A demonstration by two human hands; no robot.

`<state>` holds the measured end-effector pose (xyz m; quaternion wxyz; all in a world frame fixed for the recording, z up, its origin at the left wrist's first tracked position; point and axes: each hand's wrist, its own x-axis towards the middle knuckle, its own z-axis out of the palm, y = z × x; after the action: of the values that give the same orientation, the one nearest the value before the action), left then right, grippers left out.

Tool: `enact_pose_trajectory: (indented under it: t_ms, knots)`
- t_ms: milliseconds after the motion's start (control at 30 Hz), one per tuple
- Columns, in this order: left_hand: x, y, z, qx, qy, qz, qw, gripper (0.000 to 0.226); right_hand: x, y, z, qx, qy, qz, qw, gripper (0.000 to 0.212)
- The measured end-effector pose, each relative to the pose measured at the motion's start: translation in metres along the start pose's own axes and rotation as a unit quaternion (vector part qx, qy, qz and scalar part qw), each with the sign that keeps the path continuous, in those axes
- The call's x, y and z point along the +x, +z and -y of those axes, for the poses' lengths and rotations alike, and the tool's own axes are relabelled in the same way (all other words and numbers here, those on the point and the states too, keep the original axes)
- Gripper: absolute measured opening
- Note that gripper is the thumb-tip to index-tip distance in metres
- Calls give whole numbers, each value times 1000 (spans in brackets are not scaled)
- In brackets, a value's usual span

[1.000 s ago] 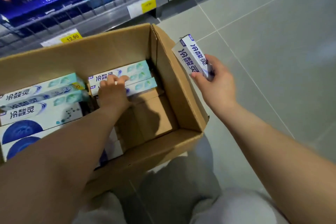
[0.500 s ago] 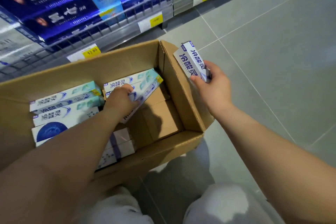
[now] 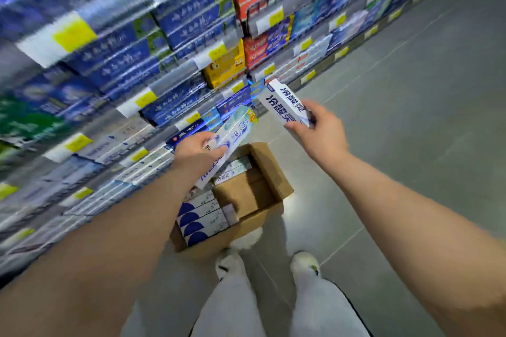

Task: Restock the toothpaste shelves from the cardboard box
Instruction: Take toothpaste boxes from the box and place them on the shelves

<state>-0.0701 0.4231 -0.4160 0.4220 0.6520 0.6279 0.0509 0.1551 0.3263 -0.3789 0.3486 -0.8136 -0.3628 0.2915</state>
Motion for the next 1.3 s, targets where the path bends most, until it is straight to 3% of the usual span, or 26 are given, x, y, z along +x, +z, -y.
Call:
enact_pose_trajectory:
  t_ms: [233, 700, 1067, 1300]
  knots:
    - [-46, -36, -160, 38, 129, -17, 991, 48, -4, -135, 60, -20, -44, -65, 997, 49]
    - [-70, 62, -496, 13, 293, -102, 950, 39, 102, -468, 34, -80, -165, -170, 968, 49]
    - [32, 54, -722, -5, 385, -204, 900, 44, 298, -601, 84, -54, -267, -236, 933, 53]
    - [101, 27, -844, -8, 408, -304, 861, 34, 432, -667, 133, -35, -329, -266, 906, 50]
